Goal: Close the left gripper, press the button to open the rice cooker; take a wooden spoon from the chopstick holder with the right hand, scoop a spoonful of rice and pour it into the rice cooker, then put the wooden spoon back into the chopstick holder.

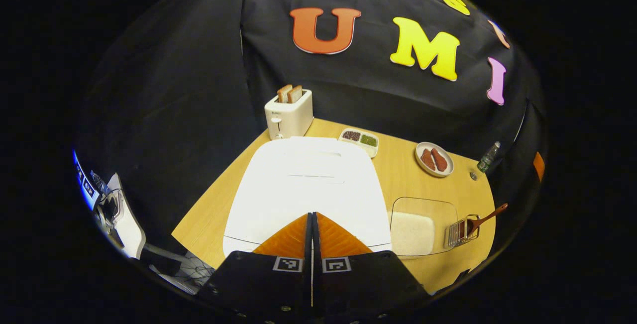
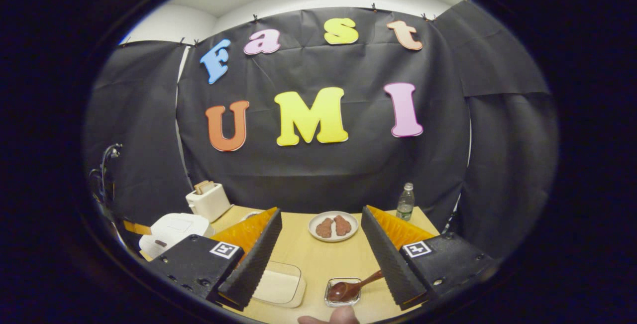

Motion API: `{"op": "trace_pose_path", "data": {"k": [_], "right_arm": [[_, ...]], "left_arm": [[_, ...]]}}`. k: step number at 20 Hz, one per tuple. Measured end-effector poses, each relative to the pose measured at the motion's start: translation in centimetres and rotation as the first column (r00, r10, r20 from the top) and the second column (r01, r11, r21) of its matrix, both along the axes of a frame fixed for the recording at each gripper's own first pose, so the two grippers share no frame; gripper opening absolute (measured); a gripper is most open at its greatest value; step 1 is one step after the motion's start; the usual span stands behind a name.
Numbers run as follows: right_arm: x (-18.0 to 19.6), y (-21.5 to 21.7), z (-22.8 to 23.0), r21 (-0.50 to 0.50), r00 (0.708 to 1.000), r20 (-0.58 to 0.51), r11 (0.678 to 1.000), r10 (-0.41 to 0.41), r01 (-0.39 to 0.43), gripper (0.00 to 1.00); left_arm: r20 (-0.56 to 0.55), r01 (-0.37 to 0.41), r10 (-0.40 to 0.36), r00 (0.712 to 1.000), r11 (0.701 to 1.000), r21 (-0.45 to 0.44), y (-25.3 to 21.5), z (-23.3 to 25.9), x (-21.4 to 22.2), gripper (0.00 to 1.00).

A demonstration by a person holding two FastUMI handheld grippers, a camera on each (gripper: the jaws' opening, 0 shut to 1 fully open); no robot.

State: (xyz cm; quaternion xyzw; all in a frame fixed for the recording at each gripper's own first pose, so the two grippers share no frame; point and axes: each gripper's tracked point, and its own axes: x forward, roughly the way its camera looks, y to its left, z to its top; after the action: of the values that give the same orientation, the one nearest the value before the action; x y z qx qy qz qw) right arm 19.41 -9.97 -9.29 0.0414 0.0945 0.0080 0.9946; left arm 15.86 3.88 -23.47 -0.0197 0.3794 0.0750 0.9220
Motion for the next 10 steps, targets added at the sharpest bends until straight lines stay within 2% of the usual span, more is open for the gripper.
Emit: {"op": "trace_pose_path", "data": {"k": [4, 10], "right_arm": [[-0.4, -1.5, -0.5, -0.019, 0.999, -0.013, 0.999, -0.042, 0.042, 1.0], [-1.3, -1.2, 0.3, -0.009, 0.998, 0.005, 0.998, -0.064, 0.064, 0.99]], "left_arm": [[-0.044, 0.002, -0.003, 0.999, 1.0, -0.02, 0.1, -1.4, 0.2, 0.0], [-0.074, -0.016, 0.01, 0.997, 0.997, -0.075, -0.3, -2.6, -0.4, 0.01]]}}
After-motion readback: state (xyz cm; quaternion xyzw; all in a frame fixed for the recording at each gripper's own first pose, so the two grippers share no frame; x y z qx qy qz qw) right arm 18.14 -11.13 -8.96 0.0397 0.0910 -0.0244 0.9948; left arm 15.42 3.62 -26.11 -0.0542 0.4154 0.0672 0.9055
